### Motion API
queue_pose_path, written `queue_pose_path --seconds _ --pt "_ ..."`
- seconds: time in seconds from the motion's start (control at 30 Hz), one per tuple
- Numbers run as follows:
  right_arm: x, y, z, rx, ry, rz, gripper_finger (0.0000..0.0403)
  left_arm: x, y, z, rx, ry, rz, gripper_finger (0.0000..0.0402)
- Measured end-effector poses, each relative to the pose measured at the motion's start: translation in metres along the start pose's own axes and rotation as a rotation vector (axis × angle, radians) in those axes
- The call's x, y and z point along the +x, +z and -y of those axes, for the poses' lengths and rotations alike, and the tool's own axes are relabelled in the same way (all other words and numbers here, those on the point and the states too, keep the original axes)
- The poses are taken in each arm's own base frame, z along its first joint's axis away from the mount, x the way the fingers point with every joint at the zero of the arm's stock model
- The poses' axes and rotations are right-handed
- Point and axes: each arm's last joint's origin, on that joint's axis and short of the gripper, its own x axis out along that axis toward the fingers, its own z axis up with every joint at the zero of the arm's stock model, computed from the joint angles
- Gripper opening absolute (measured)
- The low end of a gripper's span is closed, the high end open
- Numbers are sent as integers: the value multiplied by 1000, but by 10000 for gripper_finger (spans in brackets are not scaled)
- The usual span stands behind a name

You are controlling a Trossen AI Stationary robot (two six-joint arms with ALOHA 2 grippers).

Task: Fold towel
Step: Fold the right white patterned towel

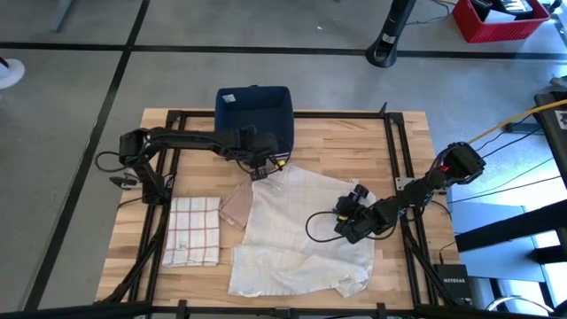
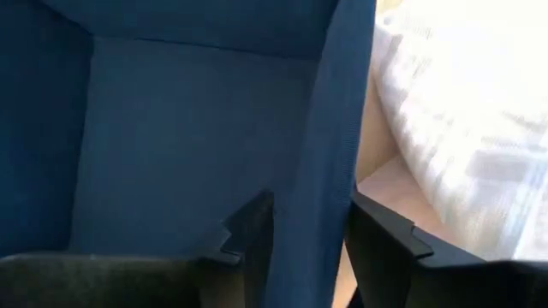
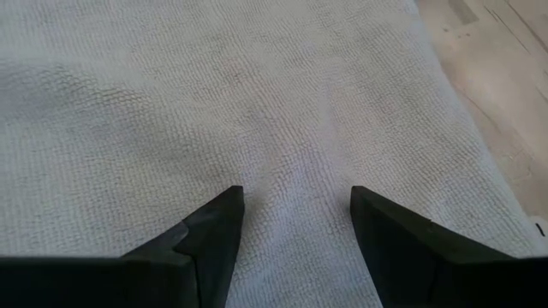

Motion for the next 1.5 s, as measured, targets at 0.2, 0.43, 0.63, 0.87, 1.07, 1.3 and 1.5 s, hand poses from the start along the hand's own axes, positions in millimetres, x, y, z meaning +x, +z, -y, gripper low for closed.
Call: queue_pose_path --seconds 0.2,0.43,0.63,0.87,1.07,1.3,1.5 --pt "0 0 0 0 0 1 220 9 -1 2 32 13 -40 38" --pt "0 0 0 0 -4 5 220 -18 -15 10 65 236 -147 4" --pt "0 0 0 4 0 9 220 -40 -30 8 -37 394 -229 2" --pt "0 3 -4 -1 36 19 220 -34 -46 -3 -194 419 -339 2" --pt "0 3 -4 -1 39 17 220 -11 -69 -19 -320 431 -473 1" --pt "0 2 -4 -1 44 12 220 1 -84 -21 -371 456 -523 19" --pt "0 2 -4 -5 43 11 220 -3 -78 -21 -329 407 -527 79"
